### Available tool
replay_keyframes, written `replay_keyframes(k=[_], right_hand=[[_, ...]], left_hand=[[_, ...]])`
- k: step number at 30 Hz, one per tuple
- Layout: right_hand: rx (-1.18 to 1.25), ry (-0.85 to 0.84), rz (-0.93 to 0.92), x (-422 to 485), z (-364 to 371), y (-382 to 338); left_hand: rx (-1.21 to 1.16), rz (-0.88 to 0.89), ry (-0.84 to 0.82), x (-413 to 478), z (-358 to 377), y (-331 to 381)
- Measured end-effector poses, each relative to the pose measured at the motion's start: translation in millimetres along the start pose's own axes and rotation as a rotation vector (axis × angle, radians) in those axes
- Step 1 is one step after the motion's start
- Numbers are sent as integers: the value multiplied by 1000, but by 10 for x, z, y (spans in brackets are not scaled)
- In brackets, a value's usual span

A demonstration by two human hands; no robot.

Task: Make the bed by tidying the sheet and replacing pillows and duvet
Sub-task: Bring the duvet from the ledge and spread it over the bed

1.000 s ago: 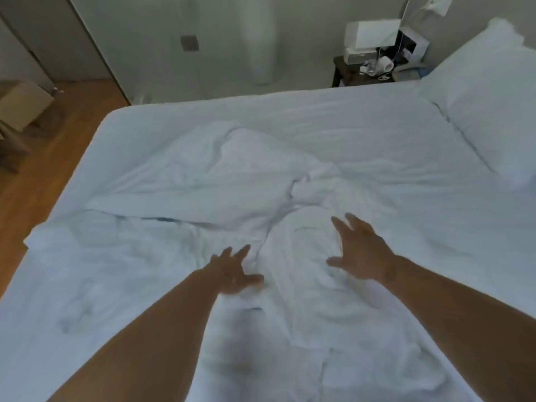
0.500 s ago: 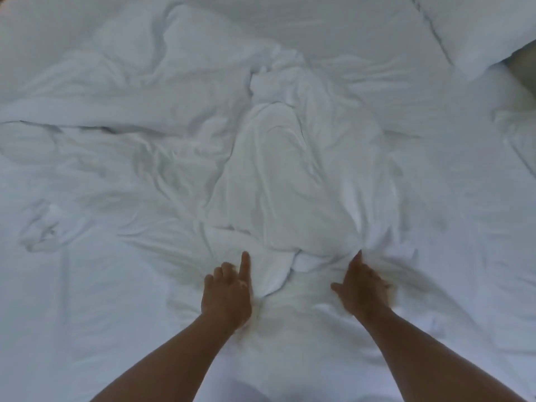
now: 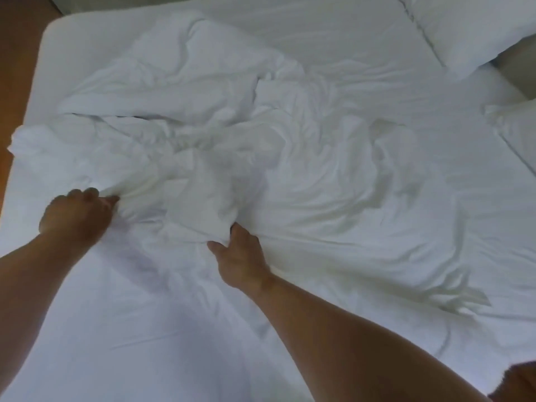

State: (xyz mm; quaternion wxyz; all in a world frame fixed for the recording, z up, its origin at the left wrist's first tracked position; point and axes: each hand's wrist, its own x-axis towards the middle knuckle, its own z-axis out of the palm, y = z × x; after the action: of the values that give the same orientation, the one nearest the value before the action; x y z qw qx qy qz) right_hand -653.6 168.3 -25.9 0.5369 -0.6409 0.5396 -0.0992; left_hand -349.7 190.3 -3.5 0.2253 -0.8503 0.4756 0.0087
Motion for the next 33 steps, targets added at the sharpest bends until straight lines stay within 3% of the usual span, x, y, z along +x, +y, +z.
replay_keyframes(k=[2, 5, 6, 8, 12, 14, 16, 18, 21, 25, 29, 31, 33], right_hand=[[-29, -97, -75, -16, 54, 2], [-166, -321, -35, -71, -160, 398], [-237, -320, -2, -101, -333, 636], [-493, -259, 106, -255, -784, 1220], [-767, -268, 496, -1036, -1817, 2509], [-842, -216, 635, -1340, -2163, 2984], [-847, -131, 666, -1417, -2293, 3258], [-758, -125, 610, -1388, -2270, 3435], [-662, -139, 444, -1359, -2393, 3523], [-736, -45, 251, -1368, -3194, 3401], [-738, 291, 192, -1293, -4517, 3131], [-720, 527, 138, -1265, -5192, 3102], [-757, 636, 137, -1240, -5686, 3205]], left_hand=[[107, -52, -57, -84, 26, 1], [-151, -55, -217, -526, 143, 579], [-230, 15, -226, -720, 222, 857], [-310, 307, -16, -1213, 379, 1472], [-242, 757, 252, -1739, 337, 2283], [-171, 979, 197, -1887, 258, 2639], [-13, 1101, -56, -2080, 202, 3077], [86, 1058, -208, -2263, 309, 3535], [112, 852, -293, -2304, 381, 4098], [-86, 745, -316, -2314, 16, 4718], [-484, 617, -144, -2288, -874, 5481], [-716, 664, -63, -2354, -1279, 5961], [-781, 769, -73, -2414, -1525, 6398]])
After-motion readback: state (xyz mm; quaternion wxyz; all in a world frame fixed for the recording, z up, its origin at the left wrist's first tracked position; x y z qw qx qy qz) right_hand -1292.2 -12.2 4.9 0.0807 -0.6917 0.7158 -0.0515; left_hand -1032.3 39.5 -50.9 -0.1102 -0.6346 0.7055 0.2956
